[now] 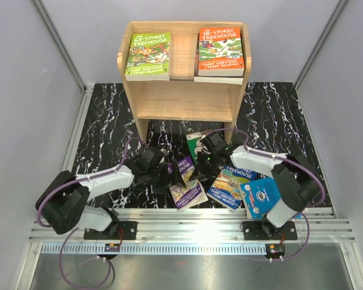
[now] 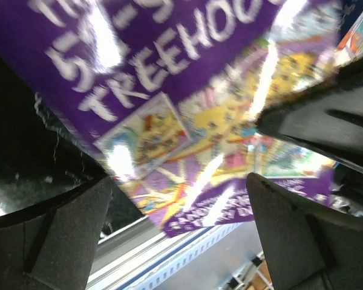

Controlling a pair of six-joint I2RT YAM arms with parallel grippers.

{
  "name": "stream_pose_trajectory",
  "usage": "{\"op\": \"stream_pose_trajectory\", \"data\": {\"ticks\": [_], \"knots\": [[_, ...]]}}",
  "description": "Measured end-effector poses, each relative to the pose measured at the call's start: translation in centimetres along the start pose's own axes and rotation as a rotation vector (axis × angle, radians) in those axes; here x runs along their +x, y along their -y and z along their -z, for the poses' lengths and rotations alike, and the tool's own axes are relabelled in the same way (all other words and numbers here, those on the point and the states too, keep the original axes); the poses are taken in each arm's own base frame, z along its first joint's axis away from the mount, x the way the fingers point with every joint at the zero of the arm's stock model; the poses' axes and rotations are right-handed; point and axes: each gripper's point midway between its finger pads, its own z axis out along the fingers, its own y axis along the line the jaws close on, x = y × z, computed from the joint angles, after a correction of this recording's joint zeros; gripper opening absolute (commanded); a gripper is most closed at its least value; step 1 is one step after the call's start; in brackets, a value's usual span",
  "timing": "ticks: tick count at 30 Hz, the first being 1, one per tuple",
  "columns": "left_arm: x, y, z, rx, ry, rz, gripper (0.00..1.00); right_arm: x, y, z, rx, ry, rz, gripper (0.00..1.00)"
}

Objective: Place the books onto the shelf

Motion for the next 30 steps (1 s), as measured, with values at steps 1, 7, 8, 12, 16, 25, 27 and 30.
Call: {"op": "stream_pose_trajectory", "data": {"ticks": [1, 7, 8, 12, 16, 25, 27, 30], "knots": [[0.1, -0.1, 0.3, -0.007, 0.006, -0.011, 0.99, 0.3, -0.2, 0.5, 0.002, 0.003, 0.007, 0.0], [-0.2, -0.7, 5.2, -0.074, 0.111, -0.04, 0.99, 1.7, -2.4, 6.2, -0.001, 0.042, 0.045, 0.0], [-0.7, -0.3, 6.6, -0.062, 0.149, -0.044, 0.99, 1.6, -3.1, 7.3, -0.01, 0.057, 0.055, 0.0], [-2.5, 2.4, 12.5, 0.029, 0.319, -0.058, 0.99, 0.3, -8.1, 14.0, -0.087, 0.166, 0.118, 0.0], [-3.1, 5.5, 17.0, 0.13, 0.412, -0.091, 0.99, -1.2, -14.4, 21.3, -0.224, 0.293, 0.202, 0.0], [-5.1, 15.4, 26.6, 0.394, 0.564, -0.184, 0.99, -2.1, -22.3, 31.9, -0.408, 0.462, 0.3, 0.0], [-5.6, 16.8, 28.2, 0.419, 0.594, -0.191, 0.99, -2.5, -23.6, 33.2, -0.433, 0.485, 0.306, 0.0], [-6.3, 18.3, 30.1, 0.444, 0.637, -0.2, 0.99, -3.4, -25.7, 35.3, -0.468, 0.523, 0.326, 0.0]]}}
